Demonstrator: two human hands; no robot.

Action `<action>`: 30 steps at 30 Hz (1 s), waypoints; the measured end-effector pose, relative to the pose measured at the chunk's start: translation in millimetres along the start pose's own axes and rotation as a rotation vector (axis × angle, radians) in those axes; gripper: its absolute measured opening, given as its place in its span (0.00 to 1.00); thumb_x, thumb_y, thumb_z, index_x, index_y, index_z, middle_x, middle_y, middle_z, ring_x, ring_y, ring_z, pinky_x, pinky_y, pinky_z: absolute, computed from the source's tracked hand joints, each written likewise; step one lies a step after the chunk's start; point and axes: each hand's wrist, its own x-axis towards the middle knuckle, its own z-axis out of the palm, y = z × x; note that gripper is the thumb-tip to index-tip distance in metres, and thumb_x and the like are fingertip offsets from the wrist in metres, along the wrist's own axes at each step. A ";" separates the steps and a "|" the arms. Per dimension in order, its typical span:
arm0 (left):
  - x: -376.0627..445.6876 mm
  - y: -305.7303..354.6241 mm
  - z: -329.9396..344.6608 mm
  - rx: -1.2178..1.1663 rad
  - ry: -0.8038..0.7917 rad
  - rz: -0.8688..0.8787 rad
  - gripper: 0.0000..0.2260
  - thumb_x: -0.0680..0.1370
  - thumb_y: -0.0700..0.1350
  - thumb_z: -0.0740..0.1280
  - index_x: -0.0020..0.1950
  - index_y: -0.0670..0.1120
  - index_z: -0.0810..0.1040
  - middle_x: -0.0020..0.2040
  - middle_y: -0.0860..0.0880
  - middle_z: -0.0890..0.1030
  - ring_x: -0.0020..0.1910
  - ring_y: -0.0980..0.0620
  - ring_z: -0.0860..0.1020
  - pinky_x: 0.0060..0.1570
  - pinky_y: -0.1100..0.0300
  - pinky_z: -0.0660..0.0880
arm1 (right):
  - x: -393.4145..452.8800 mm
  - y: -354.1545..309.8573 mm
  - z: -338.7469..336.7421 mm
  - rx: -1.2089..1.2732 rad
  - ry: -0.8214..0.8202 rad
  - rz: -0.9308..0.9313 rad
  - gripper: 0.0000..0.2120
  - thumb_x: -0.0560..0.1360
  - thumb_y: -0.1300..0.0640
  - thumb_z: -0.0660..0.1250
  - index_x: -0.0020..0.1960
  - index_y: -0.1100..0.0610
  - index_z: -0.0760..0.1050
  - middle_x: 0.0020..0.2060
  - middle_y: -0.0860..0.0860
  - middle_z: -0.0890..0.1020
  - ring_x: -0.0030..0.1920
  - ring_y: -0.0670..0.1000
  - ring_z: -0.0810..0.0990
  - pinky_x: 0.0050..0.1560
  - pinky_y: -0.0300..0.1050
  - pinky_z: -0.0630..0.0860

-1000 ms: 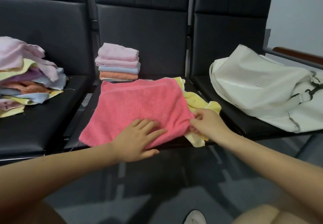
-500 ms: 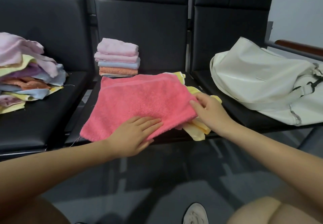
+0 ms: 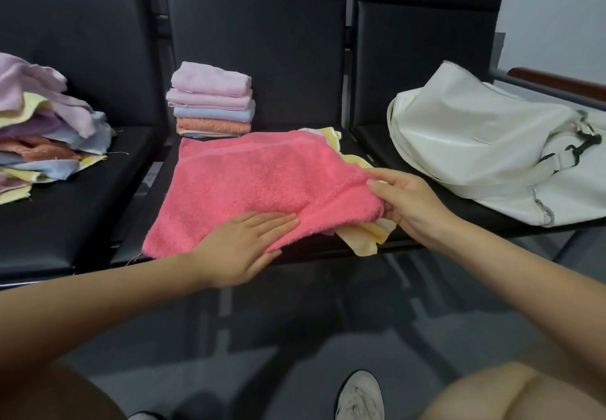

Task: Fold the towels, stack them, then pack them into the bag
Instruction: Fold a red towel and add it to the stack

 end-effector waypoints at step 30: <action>17.4 -64.6 -87.3 0.141 0.008 -0.359 0.13 0.78 0.55 0.64 0.41 0.47 0.75 0.37 0.50 0.79 0.39 0.48 0.76 0.35 0.57 0.63 | 79.7 -18.3 31.4 -1.029 -0.225 -0.357 0.14 0.79 0.62 0.61 0.58 0.53 0.82 0.53 0.46 0.84 0.54 0.48 0.79 0.57 0.44 0.73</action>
